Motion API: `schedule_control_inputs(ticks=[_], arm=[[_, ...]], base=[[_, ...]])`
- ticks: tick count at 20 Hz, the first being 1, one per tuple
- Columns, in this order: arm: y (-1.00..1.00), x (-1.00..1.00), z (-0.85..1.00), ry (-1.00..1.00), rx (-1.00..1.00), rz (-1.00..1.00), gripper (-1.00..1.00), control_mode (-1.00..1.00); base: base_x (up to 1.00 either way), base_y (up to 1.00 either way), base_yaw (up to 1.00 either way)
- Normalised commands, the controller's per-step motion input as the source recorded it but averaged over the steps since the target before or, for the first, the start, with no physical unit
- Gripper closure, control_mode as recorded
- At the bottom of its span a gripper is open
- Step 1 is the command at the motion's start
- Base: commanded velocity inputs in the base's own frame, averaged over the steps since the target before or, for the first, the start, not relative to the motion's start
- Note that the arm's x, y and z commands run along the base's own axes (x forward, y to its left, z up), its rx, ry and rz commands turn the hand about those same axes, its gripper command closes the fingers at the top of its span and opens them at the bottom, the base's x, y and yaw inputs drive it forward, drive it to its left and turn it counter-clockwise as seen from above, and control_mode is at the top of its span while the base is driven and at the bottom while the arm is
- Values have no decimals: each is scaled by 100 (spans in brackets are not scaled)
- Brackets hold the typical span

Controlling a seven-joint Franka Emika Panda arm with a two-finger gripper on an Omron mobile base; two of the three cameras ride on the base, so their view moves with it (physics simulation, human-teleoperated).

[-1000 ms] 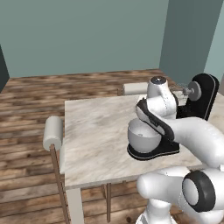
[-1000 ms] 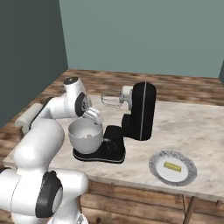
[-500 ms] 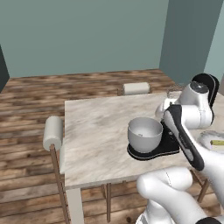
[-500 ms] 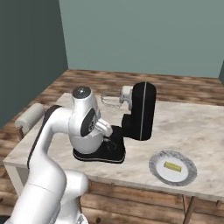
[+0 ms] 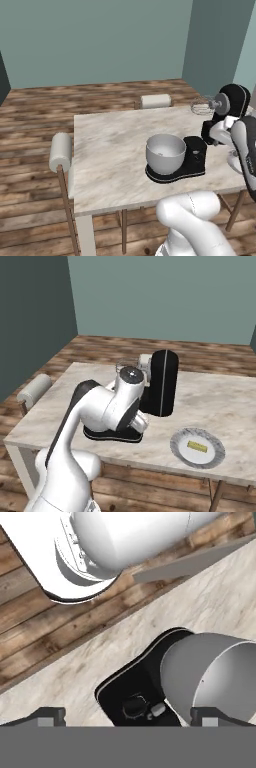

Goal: Add butter and sugar cubes to the stand mixer bowl and then turn on the stand mixer to begin making frosting.

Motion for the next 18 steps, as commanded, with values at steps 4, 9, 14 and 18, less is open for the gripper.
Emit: schedule_control_inputs(ticks=[4, 9, 14, 18], arm=[[-84, -37, 1, 15, 21, 0, -100, -100], [-87, -28, 0, 15, 22, -8, -100, -100], [-71, -6, 0, 20, 19, -18, -100, -100], [-30, 9, -8, 17, 8, -26, -100, -100]], base=[[0, 0, 0], [0, 0, 0], [0, 0, 0], [0, 0, 0]])
